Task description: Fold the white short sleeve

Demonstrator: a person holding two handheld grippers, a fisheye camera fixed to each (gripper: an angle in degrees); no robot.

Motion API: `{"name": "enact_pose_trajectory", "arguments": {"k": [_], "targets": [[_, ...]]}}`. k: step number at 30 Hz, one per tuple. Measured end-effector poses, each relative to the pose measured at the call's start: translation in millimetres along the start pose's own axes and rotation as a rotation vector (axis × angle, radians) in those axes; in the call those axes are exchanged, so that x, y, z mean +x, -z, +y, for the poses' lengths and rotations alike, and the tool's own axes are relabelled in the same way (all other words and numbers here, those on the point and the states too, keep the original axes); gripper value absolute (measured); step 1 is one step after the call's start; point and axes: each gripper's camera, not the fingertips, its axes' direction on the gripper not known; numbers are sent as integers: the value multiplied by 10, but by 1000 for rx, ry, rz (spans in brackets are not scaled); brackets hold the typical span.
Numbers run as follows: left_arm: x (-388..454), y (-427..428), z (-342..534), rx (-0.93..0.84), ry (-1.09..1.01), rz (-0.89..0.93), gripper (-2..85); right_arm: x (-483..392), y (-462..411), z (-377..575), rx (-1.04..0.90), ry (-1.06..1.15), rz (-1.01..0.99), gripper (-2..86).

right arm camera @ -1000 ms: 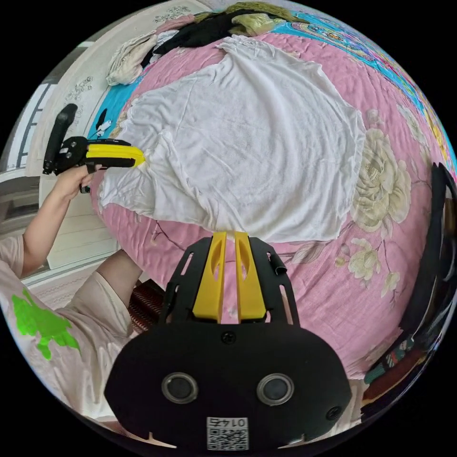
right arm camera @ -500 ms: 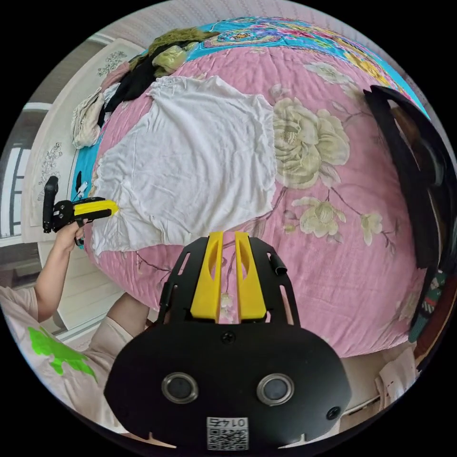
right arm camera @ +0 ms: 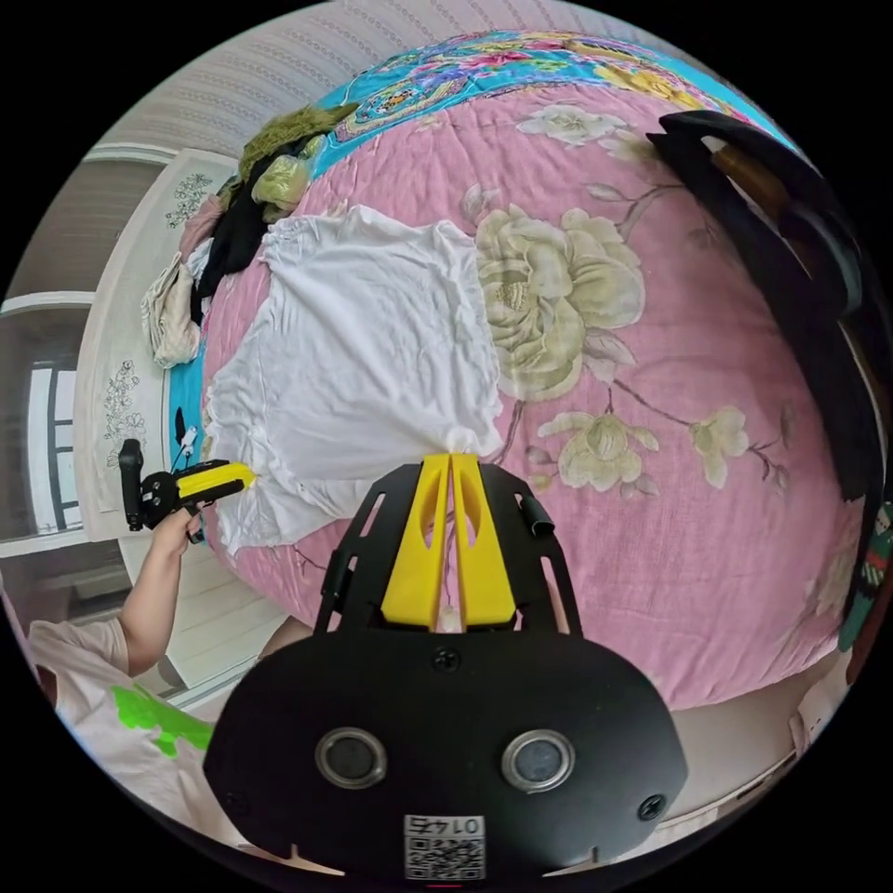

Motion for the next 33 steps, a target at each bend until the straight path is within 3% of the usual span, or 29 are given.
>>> {"name": "enact_pose_trajectory", "arguments": {"k": [5, 9, 13, 18, 23, 27, 33], "targets": [[-152, 15, -12, -1, 6, 6, -7, -26, -79, 58, -70, 29, 46, 8], [-263, 40, -6, 1, 7, 12, -5, -63, 32, 261, 50, 14, -16, 10], [-402, 117, 27, 1, 5, 35, 10, -379, 32, 260, 126, 119, 69, 6], [-660, 240, 154, 36, 48, 128, 61, -601, -323, -18, -7, 196, 75, 0], [-1149, 592, 419, 185, 125, 275, 101, -689, -181, -126, 24, 218, 65, -1], [-1611, 902, 415, 308, 205, 287, 86, -910, 0, -528, 81, 306, 65, 2], [-2387, 1029, -361, 472, 262, 302, 63, -1620, -27, -1669, 128, 537, -26, 43]]}}
